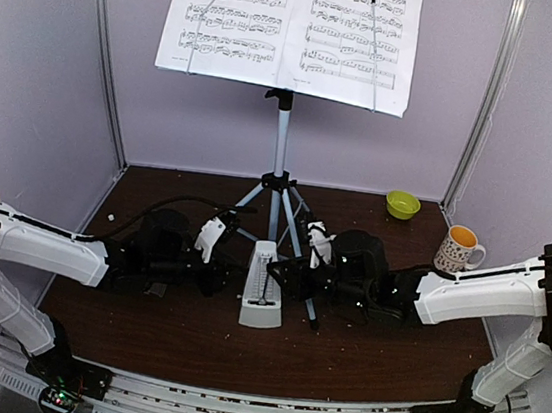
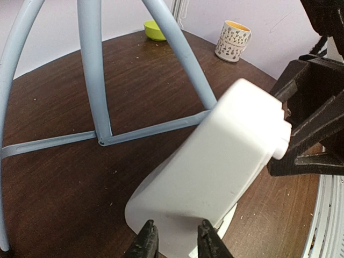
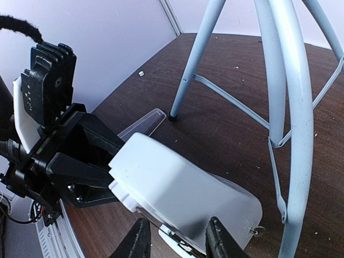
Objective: Set up the instrument practice props
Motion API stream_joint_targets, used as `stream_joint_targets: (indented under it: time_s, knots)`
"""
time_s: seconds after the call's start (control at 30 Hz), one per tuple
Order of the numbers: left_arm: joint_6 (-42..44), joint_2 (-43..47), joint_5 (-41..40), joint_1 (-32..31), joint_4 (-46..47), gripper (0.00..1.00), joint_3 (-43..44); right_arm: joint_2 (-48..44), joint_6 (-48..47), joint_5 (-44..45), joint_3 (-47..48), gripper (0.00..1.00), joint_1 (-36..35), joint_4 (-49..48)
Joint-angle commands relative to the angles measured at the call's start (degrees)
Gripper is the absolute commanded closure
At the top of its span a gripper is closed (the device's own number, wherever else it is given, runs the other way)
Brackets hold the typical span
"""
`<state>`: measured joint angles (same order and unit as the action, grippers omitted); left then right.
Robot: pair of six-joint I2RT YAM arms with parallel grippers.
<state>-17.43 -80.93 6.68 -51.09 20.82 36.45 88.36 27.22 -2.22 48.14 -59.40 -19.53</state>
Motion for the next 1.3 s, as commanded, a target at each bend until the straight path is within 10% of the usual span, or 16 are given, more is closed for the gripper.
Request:
stream_joint_targets:
  time_s: [0.0,0.43,0.83,1.27]
  knots:
    - [0.73,1.12,0.39,0.12,0.98,0.73,0.95,-0.62,-0.11,1.78,0.13,0.65,-0.20,-0.03]
    - [0.71,1.00,0.43,0.14,1.15,0.73,0.96,-3.04,-0.17,0.49,-2.33,0.67,-0.19,-1.57]
    - [0.58,1.49,-0.32,0.07,0.89,0.73,0.82,-2.23,0.75,2.27,-0.36,0.23,-2.49,-1.74]
    - [0.45,2.24,-1.01,0.14,0.72,0.71,0.38,-0.74,1.55,14.87,4.46,0.17,-4.64,7.25]
